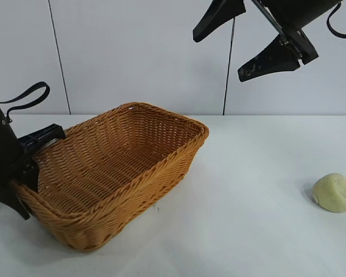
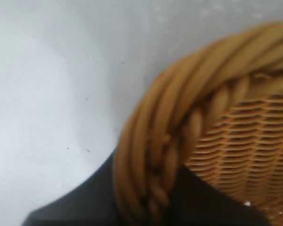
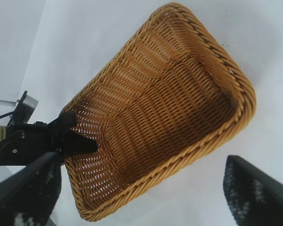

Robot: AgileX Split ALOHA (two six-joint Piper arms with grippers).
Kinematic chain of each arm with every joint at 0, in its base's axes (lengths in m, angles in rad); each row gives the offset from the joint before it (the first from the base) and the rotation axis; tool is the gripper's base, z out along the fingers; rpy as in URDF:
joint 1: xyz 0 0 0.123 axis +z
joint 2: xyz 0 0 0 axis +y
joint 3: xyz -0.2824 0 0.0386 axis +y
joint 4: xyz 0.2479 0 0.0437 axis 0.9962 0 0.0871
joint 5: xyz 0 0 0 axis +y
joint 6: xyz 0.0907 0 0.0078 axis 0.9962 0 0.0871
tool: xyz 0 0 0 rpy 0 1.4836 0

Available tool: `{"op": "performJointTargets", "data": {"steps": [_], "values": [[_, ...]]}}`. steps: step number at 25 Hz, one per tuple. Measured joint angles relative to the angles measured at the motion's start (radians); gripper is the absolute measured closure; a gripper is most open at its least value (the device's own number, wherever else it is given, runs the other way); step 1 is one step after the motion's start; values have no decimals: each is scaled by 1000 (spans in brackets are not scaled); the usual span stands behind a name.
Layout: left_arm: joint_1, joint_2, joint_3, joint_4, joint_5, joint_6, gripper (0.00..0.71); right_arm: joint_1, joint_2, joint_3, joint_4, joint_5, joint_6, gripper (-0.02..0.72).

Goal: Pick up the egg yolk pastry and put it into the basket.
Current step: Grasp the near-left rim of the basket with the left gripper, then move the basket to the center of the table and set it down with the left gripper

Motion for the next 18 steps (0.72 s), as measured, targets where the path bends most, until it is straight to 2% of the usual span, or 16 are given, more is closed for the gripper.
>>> {"op": "performJointTargets", "data": {"steps": [4, 10, 18], "values": [[20, 11, -103, -4, 79, 186, 564, 0, 0, 0, -3, 0, 0, 62], [82, 92, -283, -3, 230, 420, 564, 0, 0, 0, -10, 3, 0, 62], [80, 214, -502, 12, 391, 714, 564, 0, 0, 0, -13, 10, 0, 62]]}}
